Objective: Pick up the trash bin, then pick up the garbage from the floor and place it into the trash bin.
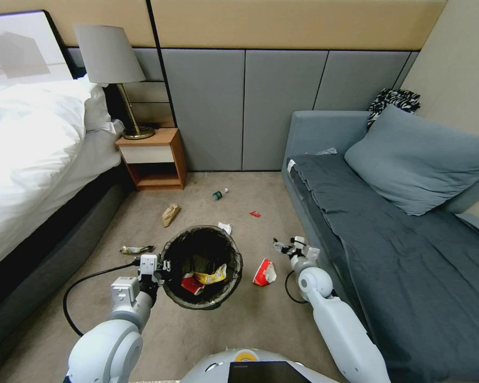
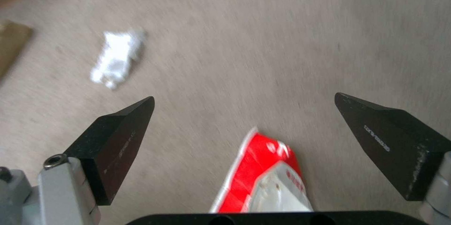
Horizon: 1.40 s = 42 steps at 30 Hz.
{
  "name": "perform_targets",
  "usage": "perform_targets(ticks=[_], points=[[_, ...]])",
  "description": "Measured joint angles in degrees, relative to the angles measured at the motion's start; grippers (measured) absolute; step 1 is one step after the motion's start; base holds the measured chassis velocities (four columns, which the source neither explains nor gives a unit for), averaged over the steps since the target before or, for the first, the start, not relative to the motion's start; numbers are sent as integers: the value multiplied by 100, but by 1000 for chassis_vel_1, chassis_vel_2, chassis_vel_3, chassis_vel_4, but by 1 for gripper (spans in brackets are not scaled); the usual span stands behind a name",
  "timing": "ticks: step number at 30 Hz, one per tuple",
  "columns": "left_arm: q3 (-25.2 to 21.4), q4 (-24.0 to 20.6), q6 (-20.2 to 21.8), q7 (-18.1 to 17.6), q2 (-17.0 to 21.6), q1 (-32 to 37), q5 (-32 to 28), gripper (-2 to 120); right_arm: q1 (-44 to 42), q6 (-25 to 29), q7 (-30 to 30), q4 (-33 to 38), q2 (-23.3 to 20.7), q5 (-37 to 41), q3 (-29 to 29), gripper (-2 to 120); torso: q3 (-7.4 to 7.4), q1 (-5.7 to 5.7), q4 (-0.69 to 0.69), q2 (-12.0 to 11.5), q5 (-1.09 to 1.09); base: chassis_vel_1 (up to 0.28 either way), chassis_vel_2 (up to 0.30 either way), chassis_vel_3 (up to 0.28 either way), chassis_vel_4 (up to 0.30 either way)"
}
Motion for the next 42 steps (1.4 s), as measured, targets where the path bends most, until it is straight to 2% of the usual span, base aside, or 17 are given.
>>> perform_targets(ticks=[11, 26, 32, 42], points=[[30, -44, 4, -4, -29, 58, 35, 1, 379, 16, -90, -927, 206, -16, -70, 100, -1, 0, 0, 0, 0, 0, 0, 0, 0], [29, -37, 8, -2, -12, 43, 52, 1, 567, 87, -140, -1528, 466, -98, -145, 100, -1, 0, 0, 0, 0, 0, 0, 0, 0], [27, 22, 8, -1, 18, 12, 53, 1, 694, 100, -29, -1990, 672, -162, -147, 100, 0, 0, 0, 0, 0, 0, 0, 0, 0], [16, 63, 8, 2, 67, -5, 47, 1, 781, 117, 144, -2292, 797, -302, -138, 100, 0, 0, 0, 0, 0, 0, 0, 0, 0]])
